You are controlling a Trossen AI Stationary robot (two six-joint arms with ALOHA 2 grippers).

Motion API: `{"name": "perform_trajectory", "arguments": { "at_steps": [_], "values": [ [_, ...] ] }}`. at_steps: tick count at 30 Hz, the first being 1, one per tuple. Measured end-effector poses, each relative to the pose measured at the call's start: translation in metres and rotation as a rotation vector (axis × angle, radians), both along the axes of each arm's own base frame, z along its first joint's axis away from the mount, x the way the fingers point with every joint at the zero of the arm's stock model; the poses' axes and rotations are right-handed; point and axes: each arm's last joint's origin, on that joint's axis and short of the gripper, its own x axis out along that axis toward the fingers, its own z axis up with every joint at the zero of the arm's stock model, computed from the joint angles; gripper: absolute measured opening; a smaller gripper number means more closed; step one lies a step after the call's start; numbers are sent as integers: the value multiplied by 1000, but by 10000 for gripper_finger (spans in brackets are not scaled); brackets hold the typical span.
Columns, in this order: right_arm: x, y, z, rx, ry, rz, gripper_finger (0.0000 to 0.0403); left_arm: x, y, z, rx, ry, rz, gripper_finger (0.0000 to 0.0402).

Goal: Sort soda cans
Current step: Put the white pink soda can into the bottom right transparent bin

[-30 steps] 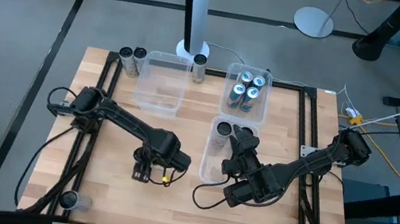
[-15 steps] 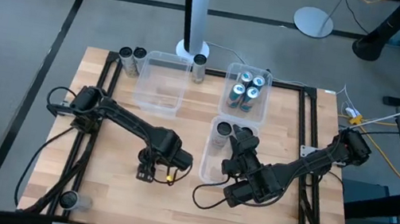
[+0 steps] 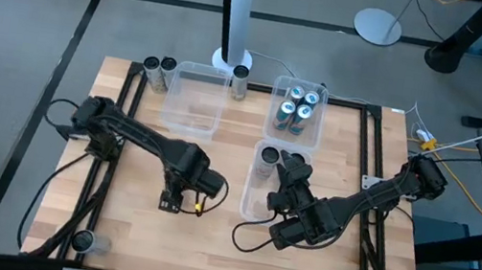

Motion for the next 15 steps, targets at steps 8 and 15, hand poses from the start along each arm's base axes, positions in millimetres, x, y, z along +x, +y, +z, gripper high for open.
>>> {"name": "perform_trajectory", "arguments": {
  "at_steps": [8,15],
  "values": [
    [0,0,-1,15,9,4,365,-28,1,51,31,-292,27,296],
    [0,0,-1,18,11,4,365,-39,-1,64,45,-368,17,296]
  ]
}}
